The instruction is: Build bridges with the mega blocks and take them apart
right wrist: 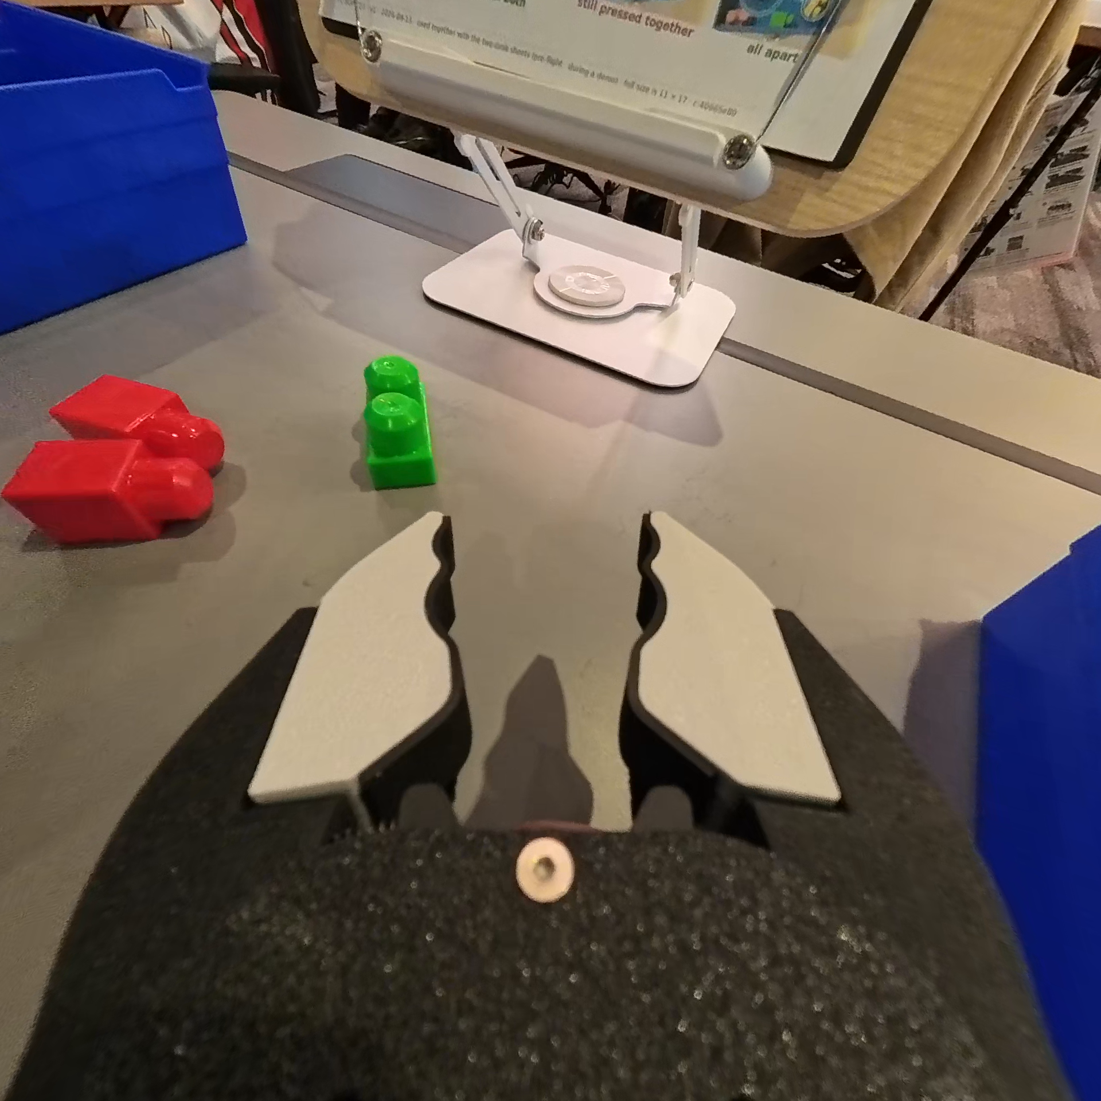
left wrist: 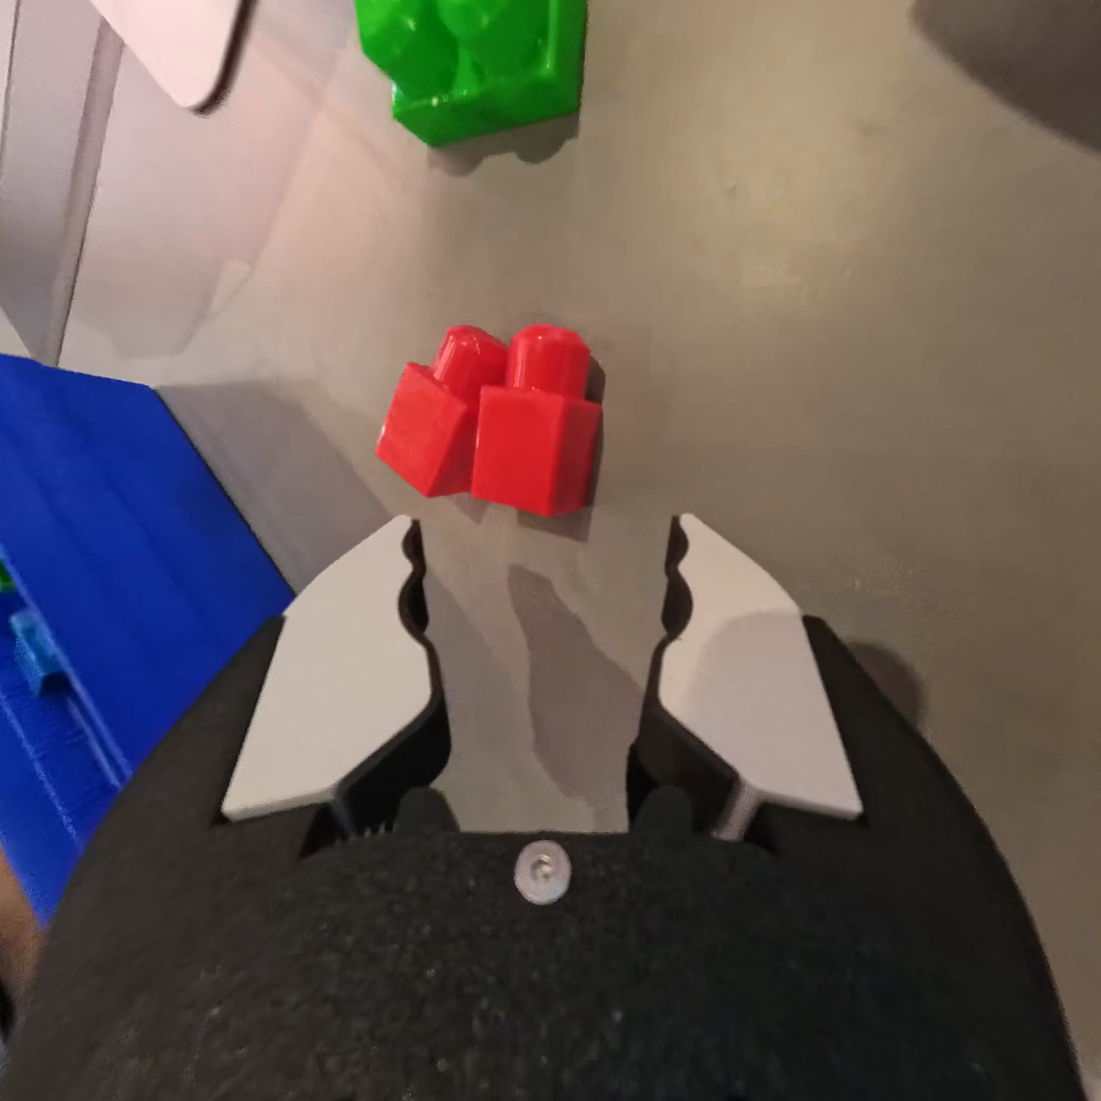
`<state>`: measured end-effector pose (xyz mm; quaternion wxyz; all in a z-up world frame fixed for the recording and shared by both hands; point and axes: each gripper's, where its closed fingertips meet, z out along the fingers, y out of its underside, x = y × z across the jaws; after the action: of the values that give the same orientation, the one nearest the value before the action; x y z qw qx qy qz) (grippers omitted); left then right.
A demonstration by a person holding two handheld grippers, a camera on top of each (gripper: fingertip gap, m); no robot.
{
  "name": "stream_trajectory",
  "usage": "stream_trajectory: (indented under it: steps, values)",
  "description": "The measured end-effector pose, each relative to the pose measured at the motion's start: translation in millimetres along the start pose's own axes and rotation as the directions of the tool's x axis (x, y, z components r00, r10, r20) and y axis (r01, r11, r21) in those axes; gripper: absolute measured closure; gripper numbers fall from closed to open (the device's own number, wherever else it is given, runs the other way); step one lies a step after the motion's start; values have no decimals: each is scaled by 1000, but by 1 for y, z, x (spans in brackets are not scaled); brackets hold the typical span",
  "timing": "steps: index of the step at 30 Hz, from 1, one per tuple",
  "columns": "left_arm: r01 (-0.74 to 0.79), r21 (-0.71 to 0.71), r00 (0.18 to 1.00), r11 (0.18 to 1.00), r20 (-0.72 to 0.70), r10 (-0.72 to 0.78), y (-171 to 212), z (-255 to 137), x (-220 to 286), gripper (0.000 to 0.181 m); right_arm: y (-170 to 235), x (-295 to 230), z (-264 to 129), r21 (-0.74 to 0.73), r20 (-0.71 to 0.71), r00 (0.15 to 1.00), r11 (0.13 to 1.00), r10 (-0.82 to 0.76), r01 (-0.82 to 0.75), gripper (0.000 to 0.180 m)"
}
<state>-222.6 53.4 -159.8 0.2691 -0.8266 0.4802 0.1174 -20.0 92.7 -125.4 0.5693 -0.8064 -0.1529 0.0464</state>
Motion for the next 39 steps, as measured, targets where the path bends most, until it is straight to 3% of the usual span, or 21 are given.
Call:
stream_trajectory:
  steps: [2,5,9,12,20,32,39]
  values:
    - [-44,78,999,996,-4,45,1,-14,-8,95,0,0,0,1,2,1000,1000,5,-5,120]
    - [-79,179,996,981,-31,86,2,-23,-27,97,0,-2,1,-2,5,1000,1000,0,0,120]
    - [-37,119,963,992,-260,67,7,-5,-37,76,1,-3,3,-10,4,1000,1000,-14,14,120]
    - [14,66,916,998,-401,14,0,12,-32,72,1,-4,4,-14,4,1000,1000,-14,14,120]
    - [21,23,918,1000,-396,-11,-11,41,-23,68,3,-1,1,-13,3,1000,1000,-8,8,120]
    - [12,-11,881,1000,-473,-16,-8,46,-1,73,3,-1,2,-16,4,1000,1000,-6,6,120]
    - [10,-21,905,1000,-426,-19,-6,54,-9,76,3,-2,2,-18,7,1000,1000,-11,12,120]
